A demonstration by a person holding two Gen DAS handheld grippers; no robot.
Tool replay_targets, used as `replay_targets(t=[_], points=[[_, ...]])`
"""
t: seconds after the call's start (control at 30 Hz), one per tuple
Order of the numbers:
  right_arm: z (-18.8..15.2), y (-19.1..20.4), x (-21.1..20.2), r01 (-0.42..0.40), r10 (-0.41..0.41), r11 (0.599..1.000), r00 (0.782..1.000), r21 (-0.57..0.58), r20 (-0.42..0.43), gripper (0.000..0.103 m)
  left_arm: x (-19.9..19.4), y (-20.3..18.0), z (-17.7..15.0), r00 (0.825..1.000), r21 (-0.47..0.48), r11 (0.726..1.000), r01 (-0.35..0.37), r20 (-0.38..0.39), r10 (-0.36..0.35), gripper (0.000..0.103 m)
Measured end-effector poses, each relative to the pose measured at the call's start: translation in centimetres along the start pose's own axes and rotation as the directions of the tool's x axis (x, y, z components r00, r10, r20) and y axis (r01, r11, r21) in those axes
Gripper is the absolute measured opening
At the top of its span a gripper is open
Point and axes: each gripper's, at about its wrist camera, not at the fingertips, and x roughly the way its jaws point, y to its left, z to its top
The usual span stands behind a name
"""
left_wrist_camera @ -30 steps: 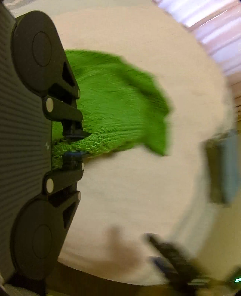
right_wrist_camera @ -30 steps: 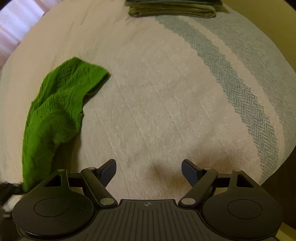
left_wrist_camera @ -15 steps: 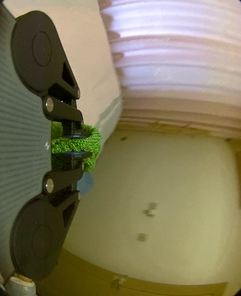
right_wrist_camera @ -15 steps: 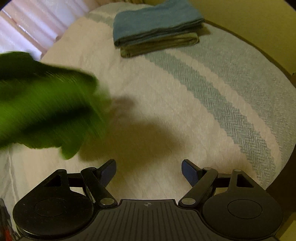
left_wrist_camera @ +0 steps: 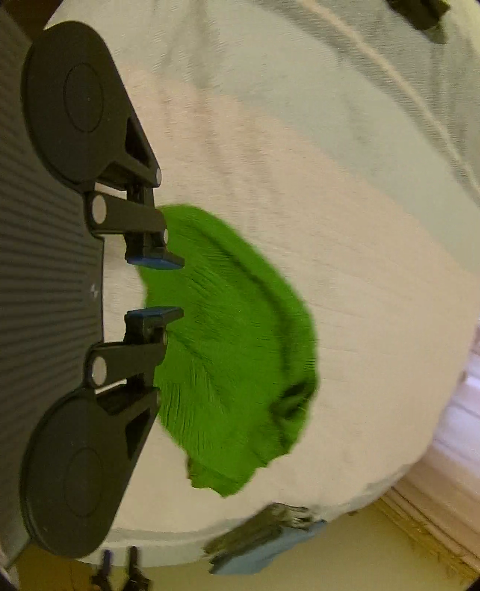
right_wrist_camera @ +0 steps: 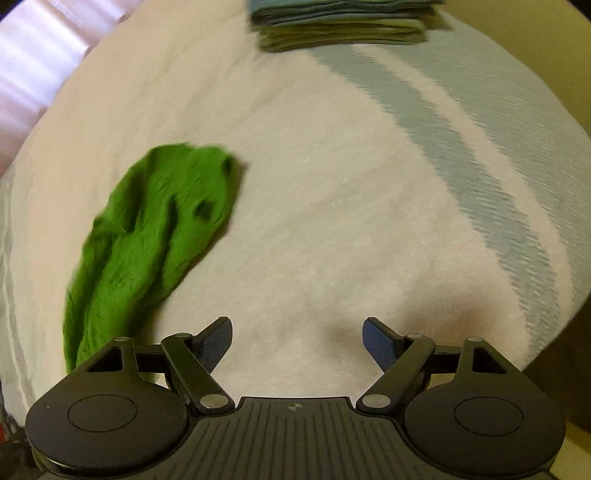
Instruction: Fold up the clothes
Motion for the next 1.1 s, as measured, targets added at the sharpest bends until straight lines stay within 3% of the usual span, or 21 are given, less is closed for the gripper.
replay_targets(t=[0.13,0.23,0.43,0.53,0.73,0.9,0.97,1.1], points=[[-1.2,2.5,1.1,-0.050,0.050,0.997,0.999,-0.058,-0.015,0.080,1.3,0.8,-0.3,1.000,0.006,1.000,-0.005,-0.019,0.005,0.022],[-2.4,3.8,2.5,-0.083,0.079,0.994,0.995,-0.068,-0.053,0.080,1.8,1.0,0.0,0.998,0.050,0.999,-0.019,-0.060,0.022,0.030],[-4.6,6.1,5.0,-0.111,0.101,0.991,0.987,-0.077,-0.123,0.080,5.5,1.7,-0.5,0.986,0.155,0.987,-0.050,-0.152,0.074,0.035],[-6.2,7.1,6.1,-0.105,0.092,0.991,0.985,-0.083,-0.148,0.080,6.3,2.2,-0.5,0.981,0.200,0.979,-0.044,-0.176,0.080,0.036],[-8.3,9.7,7.4,-0.003,-0.017,0.992,0.987,-0.127,-0.159,0.080,7.3,2.6,0.4,0.972,0.351,0.935,-0.041,-0.204,0.119,0.038],[-9.3,12.2,7.7,0.012,-0.030,0.991,0.991,-0.132,-0.133,0.080,7.5,3.6,1.8,0.972,0.385,0.923,-0.009,-0.215,0.099,0.041],[-9.6,12.8,7.9,-0.004,-0.011,0.993,0.992,-0.121,-0.124,0.080,7.8,4.3,2.3,0.973,0.375,0.927,0.008,-0.217,0.079,0.043],[-10.4,12.9,8.7,-0.163,0.161,0.987,0.984,-0.018,-0.074,0.080,8.5,6.0,3.1,0.975,0.327,0.944,0.051,-0.222,0.024,0.046]])
